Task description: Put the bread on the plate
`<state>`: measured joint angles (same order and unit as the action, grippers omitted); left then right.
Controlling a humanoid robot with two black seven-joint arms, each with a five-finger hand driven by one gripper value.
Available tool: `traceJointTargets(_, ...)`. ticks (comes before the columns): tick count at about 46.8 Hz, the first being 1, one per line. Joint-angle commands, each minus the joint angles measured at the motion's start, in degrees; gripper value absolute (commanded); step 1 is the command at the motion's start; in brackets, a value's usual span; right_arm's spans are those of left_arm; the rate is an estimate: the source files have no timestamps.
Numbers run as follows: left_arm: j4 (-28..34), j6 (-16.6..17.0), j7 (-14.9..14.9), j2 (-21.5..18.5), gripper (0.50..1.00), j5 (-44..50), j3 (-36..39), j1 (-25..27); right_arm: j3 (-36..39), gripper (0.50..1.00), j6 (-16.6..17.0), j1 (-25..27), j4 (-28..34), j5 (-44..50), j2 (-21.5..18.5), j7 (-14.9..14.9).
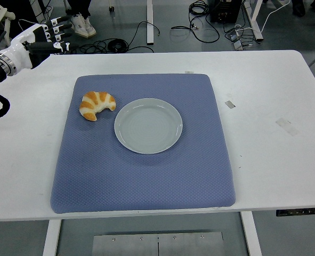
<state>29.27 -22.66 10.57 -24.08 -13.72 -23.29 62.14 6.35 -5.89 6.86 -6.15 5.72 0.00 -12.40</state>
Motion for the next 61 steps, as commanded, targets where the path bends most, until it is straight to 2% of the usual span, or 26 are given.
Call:
traceJointTargets(1,0.0,0.0,0.1,0.0,0.981,0.0,-0.1,0.0,0.0,1.0,0.0,0.0,0.0,0.0,0.0,0.0)
traceJointTargets(15,0.0,0.0,0.1,0.5,0.981,0.1,-0.2,-0.1,0.0,1.0,0.0,0.0,0.0,0.0,0.0,0.0)
traceJointTargets(25,0.0,0.1,0.1,1.2,0.981,2.8,-4.8,-1.6,0.1,1.0,0.0,0.0,0.0,0.0,0.0,0.0)
traceJointTargets(35,0.0,0.0,0.1,1.4,0.98,2.9,-5.2,-1.2,0.0,1.0,0.0,0.0,0.0,0.0,0.0,0.0)
traceJointTargets(41,0.0,-2.7,0.2,0.8,0.981,3.0,-5.3,-1.7,0.0,1.0,0.0,0.0,0.0,0.0,0.0,0.0)
traceJointTargets(43,0.0,-4.1,1.2,0.6,0.98,3.0,-5.6,-1.8,0.1,1.0,0.0,0.0,0.0,0.0,0.0,0.0)
traceJointTargets(47,0.0,-3.4,3.7,0.5,0.98,2.8,-5.8,-2.1,0.0,1.0,0.0,0.0,0.0,0.0,0.0,0.0)
traceJointTargets(52,-0.1,-1.7,3.6,0.4,0.98,2.7,-5.3,-1.7,0.0,1.0,0.0,0.0,0.0,0.0,0.0,0.0)
traceJointTargets(61,-0.1,-1.4,3.3,0.4,0.98,1.4,-3.1,-1.5,0.0,1.0,0.0,0.0,0.0,0.0,0.0,0.0)
